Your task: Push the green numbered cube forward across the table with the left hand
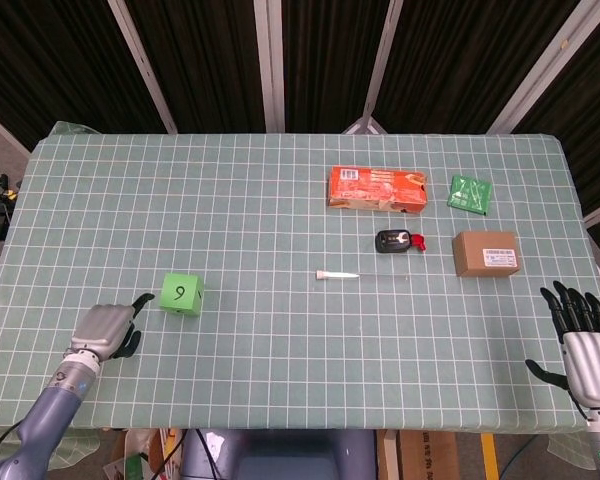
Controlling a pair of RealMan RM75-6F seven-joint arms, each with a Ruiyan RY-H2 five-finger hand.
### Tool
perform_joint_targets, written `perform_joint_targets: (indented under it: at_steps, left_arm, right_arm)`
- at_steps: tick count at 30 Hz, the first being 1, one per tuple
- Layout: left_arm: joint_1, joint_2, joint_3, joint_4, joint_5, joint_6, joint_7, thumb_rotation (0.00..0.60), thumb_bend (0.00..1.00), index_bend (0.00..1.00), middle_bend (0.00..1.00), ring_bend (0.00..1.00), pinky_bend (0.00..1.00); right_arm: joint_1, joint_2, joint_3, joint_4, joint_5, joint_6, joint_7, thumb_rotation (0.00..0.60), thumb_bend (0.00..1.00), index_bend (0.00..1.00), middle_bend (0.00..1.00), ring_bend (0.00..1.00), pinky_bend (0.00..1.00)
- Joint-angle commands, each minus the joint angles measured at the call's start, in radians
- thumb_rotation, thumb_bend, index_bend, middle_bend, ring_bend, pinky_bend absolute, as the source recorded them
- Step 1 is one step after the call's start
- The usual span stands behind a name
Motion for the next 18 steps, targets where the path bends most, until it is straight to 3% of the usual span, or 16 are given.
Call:
perform_joint_targets:
  at_steps: [1, 18]
  left_arm:
    - [-0.006, -0.015, -0.001, 0.011, -0.016, 0.014, 0.011, 0.600, 0.71, 0.12, 0.81, 0.73, 0.83]
    - [-0.026, -0.043, 0.018, 0.035, -0.048, -0.019, 0.002, 0.600, 0.71, 0.12, 0.81, 0.73, 0.83]
  right_arm:
    - [0.000, 0.001, 0.000, 0.000, 0.001, -0.001, 0.001, 0.600, 0.04, 0.06, 0.00, 0.00, 0.00]
    - [-0.006, 0.008, 0.005, -0.011, 0.009, 0.011, 0.006, 0.600, 0.05, 0.06, 0.00, 0.00, 0.00]
